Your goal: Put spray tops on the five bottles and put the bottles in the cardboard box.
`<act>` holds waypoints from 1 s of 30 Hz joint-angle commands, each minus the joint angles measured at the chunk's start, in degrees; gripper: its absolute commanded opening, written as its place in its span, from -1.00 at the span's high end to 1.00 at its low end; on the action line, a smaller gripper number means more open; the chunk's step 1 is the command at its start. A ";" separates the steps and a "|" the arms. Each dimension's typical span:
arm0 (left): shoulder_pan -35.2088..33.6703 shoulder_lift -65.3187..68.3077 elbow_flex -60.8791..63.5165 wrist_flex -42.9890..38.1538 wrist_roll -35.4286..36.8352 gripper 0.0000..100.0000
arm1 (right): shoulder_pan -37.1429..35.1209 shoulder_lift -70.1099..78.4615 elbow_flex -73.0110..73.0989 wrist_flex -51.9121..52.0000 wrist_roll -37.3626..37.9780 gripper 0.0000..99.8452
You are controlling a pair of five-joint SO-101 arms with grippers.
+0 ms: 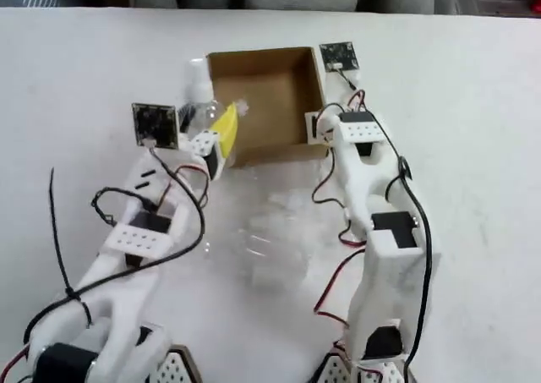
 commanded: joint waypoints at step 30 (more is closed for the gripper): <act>-3.47 -0.75 -4.22 -0.44 -0.18 0.95 | -4.88 -15.52 19.34 -2.95 17.85 0.97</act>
